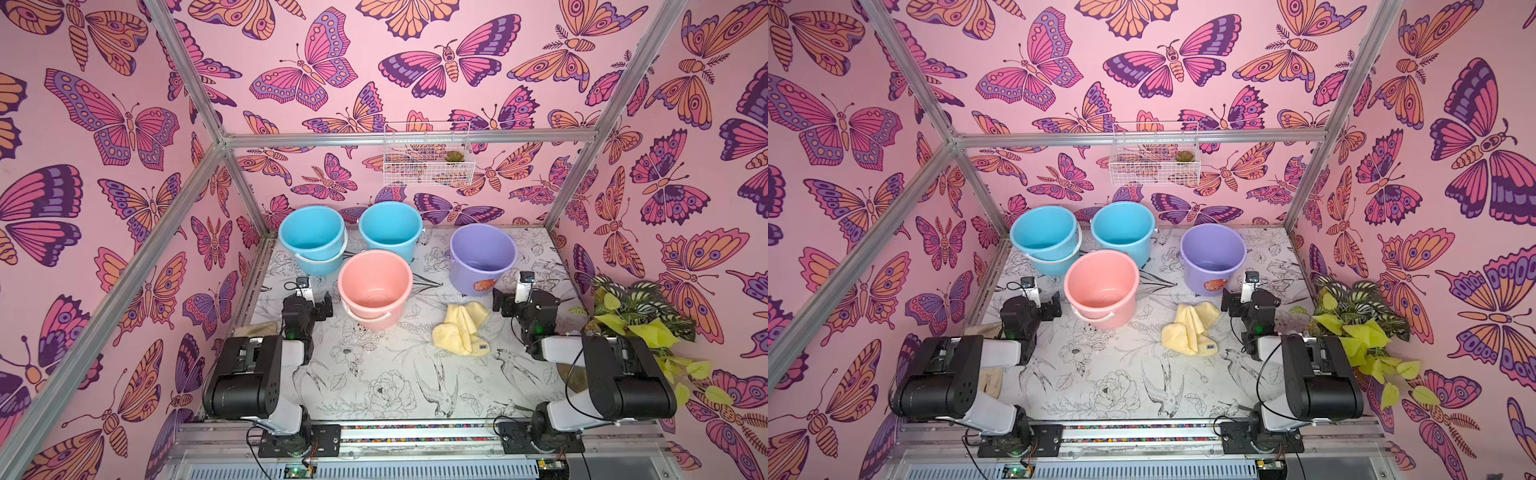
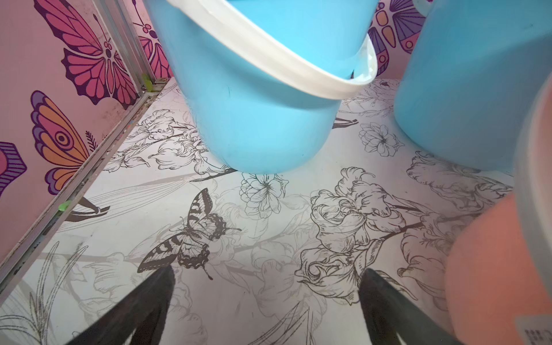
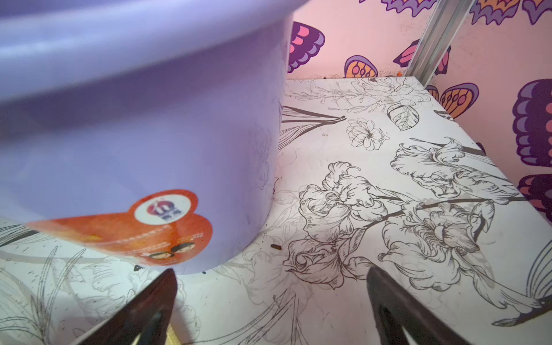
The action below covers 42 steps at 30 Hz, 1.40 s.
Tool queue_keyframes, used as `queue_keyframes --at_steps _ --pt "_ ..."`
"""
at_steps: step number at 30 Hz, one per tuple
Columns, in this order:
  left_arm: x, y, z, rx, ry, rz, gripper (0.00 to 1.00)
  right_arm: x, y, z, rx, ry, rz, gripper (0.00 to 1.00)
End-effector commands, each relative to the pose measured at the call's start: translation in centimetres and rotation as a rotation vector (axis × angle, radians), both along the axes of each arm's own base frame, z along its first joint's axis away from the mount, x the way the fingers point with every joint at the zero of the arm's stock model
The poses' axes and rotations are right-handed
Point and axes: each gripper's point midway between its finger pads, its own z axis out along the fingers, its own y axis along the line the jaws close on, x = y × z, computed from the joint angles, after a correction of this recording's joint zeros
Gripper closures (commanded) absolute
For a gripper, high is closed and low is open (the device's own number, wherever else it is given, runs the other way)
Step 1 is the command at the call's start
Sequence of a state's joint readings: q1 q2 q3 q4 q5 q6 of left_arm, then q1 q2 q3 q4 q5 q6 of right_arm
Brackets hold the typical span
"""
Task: Wipe the inside of the bucket with a cloth
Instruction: Pick up the cleaning item at the center of the board.
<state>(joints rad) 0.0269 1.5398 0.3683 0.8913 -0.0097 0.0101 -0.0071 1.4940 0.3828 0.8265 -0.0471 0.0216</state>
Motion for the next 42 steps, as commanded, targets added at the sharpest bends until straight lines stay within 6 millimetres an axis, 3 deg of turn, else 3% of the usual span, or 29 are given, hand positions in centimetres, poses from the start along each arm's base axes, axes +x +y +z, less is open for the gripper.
queue_keyframes --at_steps 1,12,22,26,31,34,42 --pt "0.1 -0.3 0.1 -0.015 0.0 -0.019 0.02 0.2 0.0 0.1 0.002 -0.004 0.007 0.01" --pt "0.2 -0.3 0.1 -0.014 0.0 -0.018 0.02 0.4 -1.4 0.0 0.005 0.013 -0.079 0.01" --pt "0.1 -0.5 0.3 -0.011 -0.009 -0.031 0.02 0.4 -1.3 0.2 0.001 0.004 -0.072 0.01" --pt "-0.8 -1.6 2.4 0.038 -0.045 -0.056 0.02 0.1 -1.1 1.8 0.003 -0.004 -0.061 0.01" --pt "-2.0 -0.9 3.8 0.065 -0.013 0.043 0.02 -0.9 -1.1 3.1 0.028 0.074 -0.075 0.03" --pt "-2.8 -0.9 5.7 0.06 -0.021 0.082 0.02 -1.8 -0.9 4.0 0.062 0.112 -0.084 0.06" --pt "-6.1 -1.1 8.6 -0.156 0.087 0.161 0.02 -5.3 0.3 6.5 0.204 0.269 -0.1 0.18"
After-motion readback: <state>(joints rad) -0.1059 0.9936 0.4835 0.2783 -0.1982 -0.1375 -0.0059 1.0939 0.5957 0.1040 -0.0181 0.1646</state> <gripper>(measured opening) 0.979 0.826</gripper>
